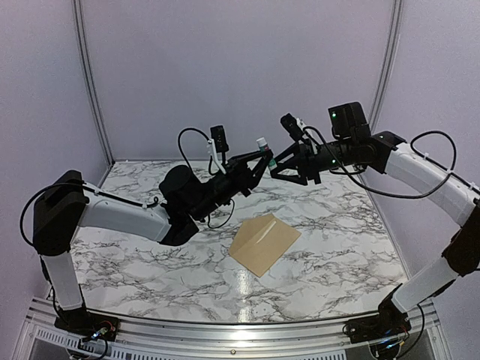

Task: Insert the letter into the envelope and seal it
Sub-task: Unscrew the solid glue.

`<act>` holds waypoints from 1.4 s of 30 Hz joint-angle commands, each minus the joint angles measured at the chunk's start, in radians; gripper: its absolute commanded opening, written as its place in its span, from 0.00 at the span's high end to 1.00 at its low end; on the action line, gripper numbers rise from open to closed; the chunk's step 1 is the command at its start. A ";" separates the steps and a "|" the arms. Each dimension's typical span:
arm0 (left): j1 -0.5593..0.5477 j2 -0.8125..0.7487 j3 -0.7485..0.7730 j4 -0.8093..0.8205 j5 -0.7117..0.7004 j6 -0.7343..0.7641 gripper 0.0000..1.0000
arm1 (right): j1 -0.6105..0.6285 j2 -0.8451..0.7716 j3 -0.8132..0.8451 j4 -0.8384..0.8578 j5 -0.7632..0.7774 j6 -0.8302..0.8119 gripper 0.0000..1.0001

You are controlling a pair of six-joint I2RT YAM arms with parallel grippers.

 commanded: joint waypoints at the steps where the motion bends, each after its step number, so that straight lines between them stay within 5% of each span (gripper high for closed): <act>1: 0.004 0.004 0.021 0.074 0.032 -0.014 1.00 | 0.009 0.009 0.039 0.012 -0.033 0.019 0.61; 11: 0.005 0.017 0.029 0.077 0.074 -0.038 1.00 | 0.009 0.002 0.034 0.025 -0.123 0.042 0.80; 16: 0.005 0.020 0.037 0.062 0.100 -0.053 1.00 | -0.003 0.003 0.031 0.037 -0.354 0.049 0.88; 19: 0.004 0.026 0.048 0.047 0.145 -0.062 1.00 | -0.041 0.013 -0.031 0.227 -0.645 0.289 0.96; 22: 0.006 0.023 0.044 0.041 0.167 -0.065 1.00 | -0.065 0.010 -0.144 0.675 -0.781 0.712 0.99; 26: 0.011 -0.002 0.022 0.025 0.161 -0.046 1.00 | -0.080 0.008 -0.116 0.563 -0.806 0.630 0.92; 28: 0.014 -0.025 0.003 0.013 0.124 -0.031 1.00 | -0.114 -0.018 -0.119 0.455 -0.697 0.551 0.78; 30: 0.014 -0.052 -0.023 -0.005 0.042 -0.020 1.00 | -0.158 -0.049 -0.099 0.227 -0.407 0.341 0.57; 33: 0.008 -0.081 -0.072 -0.009 -0.145 -0.031 1.00 | -0.085 -0.089 -0.085 0.074 0.257 0.082 0.49; 35: -0.001 -0.081 -0.094 -0.009 -0.239 -0.025 1.00 | -0.054 -0.084 -0.120 0.094 0.519 0.001 0.48; 42: -0.021 -0.039 -0.134 0.023 -0.454 -0.142 1.00 | 0.056 -0.016 -0.117 0.106 0.609 -0.045 0.49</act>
